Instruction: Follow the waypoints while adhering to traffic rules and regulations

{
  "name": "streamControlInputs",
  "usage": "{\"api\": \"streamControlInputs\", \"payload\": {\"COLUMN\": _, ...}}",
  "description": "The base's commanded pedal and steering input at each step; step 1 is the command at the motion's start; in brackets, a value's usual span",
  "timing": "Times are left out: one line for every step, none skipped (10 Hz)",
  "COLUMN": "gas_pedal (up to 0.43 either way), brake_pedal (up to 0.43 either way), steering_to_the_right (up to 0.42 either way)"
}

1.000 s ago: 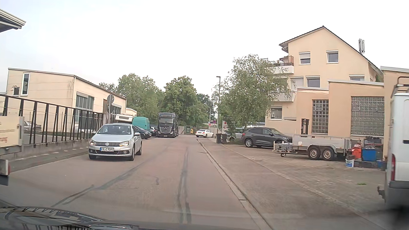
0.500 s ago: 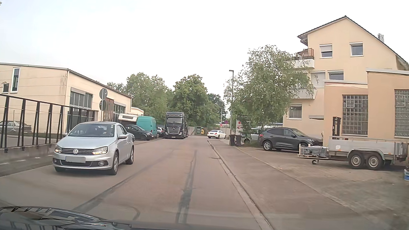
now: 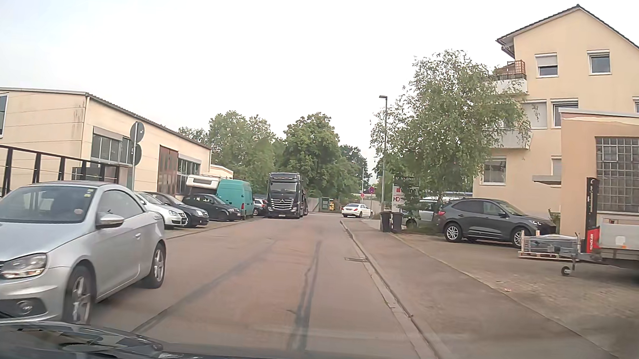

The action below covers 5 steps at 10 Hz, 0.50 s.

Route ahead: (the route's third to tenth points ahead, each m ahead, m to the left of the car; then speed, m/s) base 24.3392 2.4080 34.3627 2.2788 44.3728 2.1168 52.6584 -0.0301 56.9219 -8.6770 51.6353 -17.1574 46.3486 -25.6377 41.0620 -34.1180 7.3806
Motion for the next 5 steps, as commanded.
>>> {"api": "streamControlInputs", "payload": {"gas_pedal": 0.169, "brake_pedal": 0.0, "steering_to_the_right": -0.033}}
{"api": "streamControlInputs", "payload": {"gas_pedal": 0.169, "brake_pedal": 0.0, "steering_to_the_right": -0.029}}
{"api": "streamControlInputs", "payload": {"gas_pedal": 0.169, "brake_pedal": 0.0, "steering_to_the_right": -0.027}}
{"api": "streamControlInputs", "payload": {"gas_pedal": 0.169, "brake_pedal": 0.0, "steering_to_the_right": -0.024}}
{"api": "streamControlInputs", "payload": {"gas_pedal": 0.169, "brake_pedal": 0.0, "steering_to_the_right": -0.021}}
